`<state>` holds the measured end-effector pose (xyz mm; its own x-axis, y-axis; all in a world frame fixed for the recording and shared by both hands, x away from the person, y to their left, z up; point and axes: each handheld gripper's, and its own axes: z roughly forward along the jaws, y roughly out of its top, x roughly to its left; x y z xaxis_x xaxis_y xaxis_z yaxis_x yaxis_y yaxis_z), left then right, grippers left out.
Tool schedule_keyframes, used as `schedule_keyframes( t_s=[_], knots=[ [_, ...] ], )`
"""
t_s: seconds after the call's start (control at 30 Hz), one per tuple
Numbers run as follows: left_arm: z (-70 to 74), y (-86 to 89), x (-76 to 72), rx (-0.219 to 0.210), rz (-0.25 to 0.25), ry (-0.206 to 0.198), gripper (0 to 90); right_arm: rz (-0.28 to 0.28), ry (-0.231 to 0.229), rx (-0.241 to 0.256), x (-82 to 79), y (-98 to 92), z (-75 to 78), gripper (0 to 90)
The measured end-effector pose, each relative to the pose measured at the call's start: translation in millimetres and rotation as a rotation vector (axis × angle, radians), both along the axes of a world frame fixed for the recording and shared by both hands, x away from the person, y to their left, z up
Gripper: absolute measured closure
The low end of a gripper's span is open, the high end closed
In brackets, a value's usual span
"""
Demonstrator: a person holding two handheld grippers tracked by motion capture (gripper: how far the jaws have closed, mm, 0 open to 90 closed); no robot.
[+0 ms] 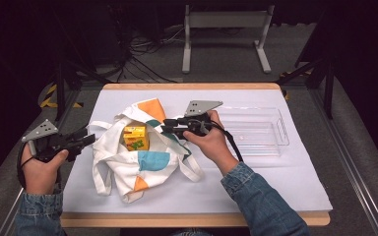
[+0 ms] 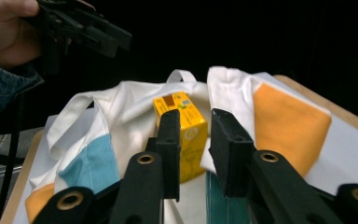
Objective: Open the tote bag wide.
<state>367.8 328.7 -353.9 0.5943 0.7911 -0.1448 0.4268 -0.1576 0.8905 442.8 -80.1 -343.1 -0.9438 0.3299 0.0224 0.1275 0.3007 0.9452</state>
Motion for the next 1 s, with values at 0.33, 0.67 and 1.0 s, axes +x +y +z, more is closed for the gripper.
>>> schedule_keyframes(
  t_s=[0.33, 0.67, 1.0],
  knots=[
    [-0.5, -1.2, 0.7, 0.003, -0.009, 0.004, 55.9, 0.008, -0.072, 0.008, 18.2, 22.7, 3.6, 79.9],
    [-2.2, 2.3, -6.1, 0.013, 0.0, 0.011, 55.7, 0.001, -0.066, -0.005, 37.8, 41.0, -6.1, 80.8],
    [-4.0, 9.0, -15.1, 0.025, 0.024, 0.025, 55.7, -0.007, -0.035, -0.055, 49.6, 60.5, -23.9, 81.0]
  ],
)
